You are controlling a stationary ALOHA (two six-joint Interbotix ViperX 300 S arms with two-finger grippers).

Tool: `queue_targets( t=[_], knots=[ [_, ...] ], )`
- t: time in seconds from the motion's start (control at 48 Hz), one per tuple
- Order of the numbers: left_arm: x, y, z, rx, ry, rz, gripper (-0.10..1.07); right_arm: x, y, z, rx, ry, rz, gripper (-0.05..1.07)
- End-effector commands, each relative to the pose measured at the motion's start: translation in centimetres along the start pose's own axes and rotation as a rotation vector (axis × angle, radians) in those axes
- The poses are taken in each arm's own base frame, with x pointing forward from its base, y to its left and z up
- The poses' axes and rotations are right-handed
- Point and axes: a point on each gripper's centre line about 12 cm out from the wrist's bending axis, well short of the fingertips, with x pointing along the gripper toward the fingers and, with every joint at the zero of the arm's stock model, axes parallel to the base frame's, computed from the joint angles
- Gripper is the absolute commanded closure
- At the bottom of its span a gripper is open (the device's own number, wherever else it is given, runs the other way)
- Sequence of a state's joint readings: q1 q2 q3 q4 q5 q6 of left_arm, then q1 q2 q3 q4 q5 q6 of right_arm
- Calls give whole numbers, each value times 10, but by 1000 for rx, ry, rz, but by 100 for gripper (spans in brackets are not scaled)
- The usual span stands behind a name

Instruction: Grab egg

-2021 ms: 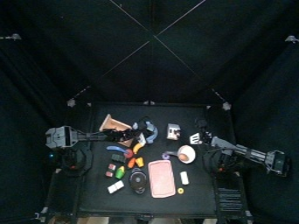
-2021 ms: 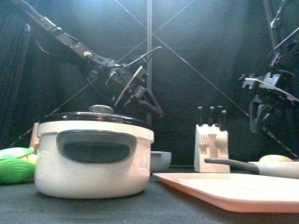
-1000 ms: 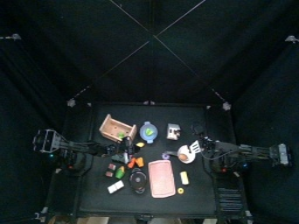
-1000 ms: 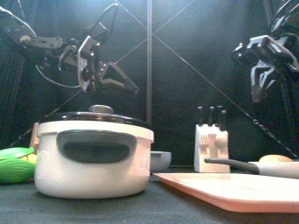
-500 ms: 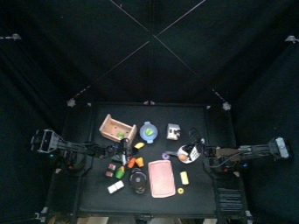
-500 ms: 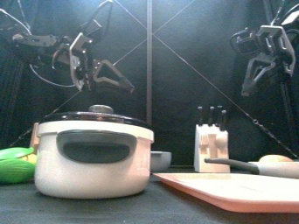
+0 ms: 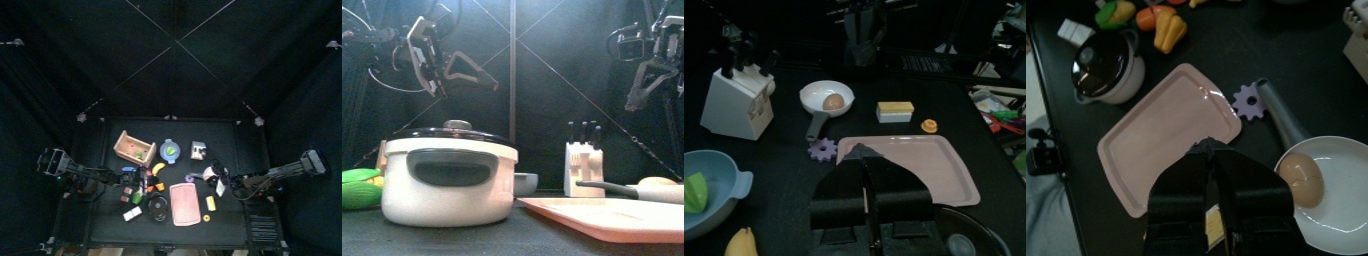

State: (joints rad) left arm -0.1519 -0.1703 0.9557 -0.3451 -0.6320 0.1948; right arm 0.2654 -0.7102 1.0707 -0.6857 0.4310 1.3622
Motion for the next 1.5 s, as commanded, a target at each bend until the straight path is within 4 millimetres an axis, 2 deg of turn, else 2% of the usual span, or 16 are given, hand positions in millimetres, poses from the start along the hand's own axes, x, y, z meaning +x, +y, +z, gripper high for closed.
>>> queue_targets(
  t=[0.0, 0.146, 0.25, 0.688, 0.771, 1.083, 1.479],
  knots=[
    [6, -3, 8, 2, -39, -5, 93, 2, 6, 0, -37, 12, -14, 84],
    [9, -3, 6, 9, -52, 1, 93, 8, -5, -11, -52, 67, -108, 81],
    [10, -3, 3, 12, -46, 4, 93, 11, -13, -19, -65, 95, -161, 74],
    [12, -3, 1, 13, -49, 8, 92, 20, -38, -37, -100, 166, -303, 22],
    [12, -3, 1, 13, -47, 8, 91, 22, -42, -39, -103, 176, -320, 15],
    [13, -3, -2, 17, -38, 8, 78, 34, -54, -42, -111, 206, -385, 12],
    [15, -2, -6, 15, -26, 10, 78, 47, -68, -45, -94, 235, -426, 13]
  ],
)
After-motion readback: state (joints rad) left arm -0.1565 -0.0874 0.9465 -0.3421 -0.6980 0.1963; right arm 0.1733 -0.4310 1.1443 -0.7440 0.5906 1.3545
